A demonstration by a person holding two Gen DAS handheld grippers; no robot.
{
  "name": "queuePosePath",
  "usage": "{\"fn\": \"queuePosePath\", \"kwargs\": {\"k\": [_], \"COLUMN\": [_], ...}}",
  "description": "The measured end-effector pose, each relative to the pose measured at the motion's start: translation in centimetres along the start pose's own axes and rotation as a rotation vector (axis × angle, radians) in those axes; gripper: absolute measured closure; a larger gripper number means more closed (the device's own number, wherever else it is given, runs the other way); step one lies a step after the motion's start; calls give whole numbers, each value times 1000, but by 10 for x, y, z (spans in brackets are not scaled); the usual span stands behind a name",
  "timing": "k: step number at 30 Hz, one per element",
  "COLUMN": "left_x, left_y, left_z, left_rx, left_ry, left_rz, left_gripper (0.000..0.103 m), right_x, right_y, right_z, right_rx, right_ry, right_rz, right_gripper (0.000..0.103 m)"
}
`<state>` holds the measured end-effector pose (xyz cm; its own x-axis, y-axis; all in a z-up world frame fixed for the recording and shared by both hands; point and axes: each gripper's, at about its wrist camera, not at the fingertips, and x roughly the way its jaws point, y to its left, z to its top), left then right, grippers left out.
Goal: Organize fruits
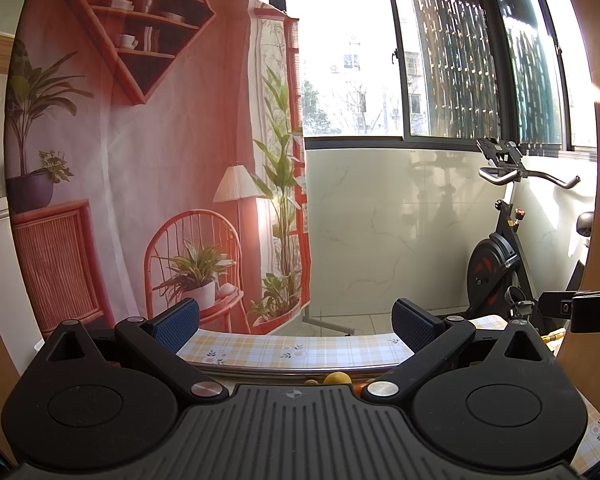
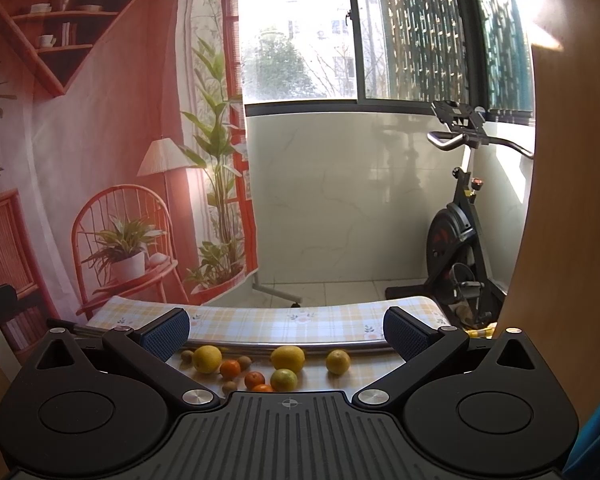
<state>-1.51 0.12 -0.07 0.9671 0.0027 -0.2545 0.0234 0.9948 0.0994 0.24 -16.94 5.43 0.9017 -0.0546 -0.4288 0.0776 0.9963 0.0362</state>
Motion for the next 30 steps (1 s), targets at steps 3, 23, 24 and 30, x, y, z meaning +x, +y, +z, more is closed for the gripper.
{"fn": "queuePosePath", "kwargs": {"k": [3,23,24,30], "left_x": [0,14,18,50], "left_y": [0,6,7,18], "left_z": [0,-3,-5,-15], "left_rx": [0,-27,-34,-83], "left_ry": [0,51,65,128], "left_rz": [0,14,13,15], "left_gripper": [0,0,0,0], "right_x": [0,4,7,34], "right_y": [0,-2,-3,-10], "right_z": [0,-2,-4,-13], "right_rx": [1,1,3,13], "right_ry": [1,14,20,61], "right_rz": [0,-5,-5,-4], "right_gripper": [0,0,0,0]}}
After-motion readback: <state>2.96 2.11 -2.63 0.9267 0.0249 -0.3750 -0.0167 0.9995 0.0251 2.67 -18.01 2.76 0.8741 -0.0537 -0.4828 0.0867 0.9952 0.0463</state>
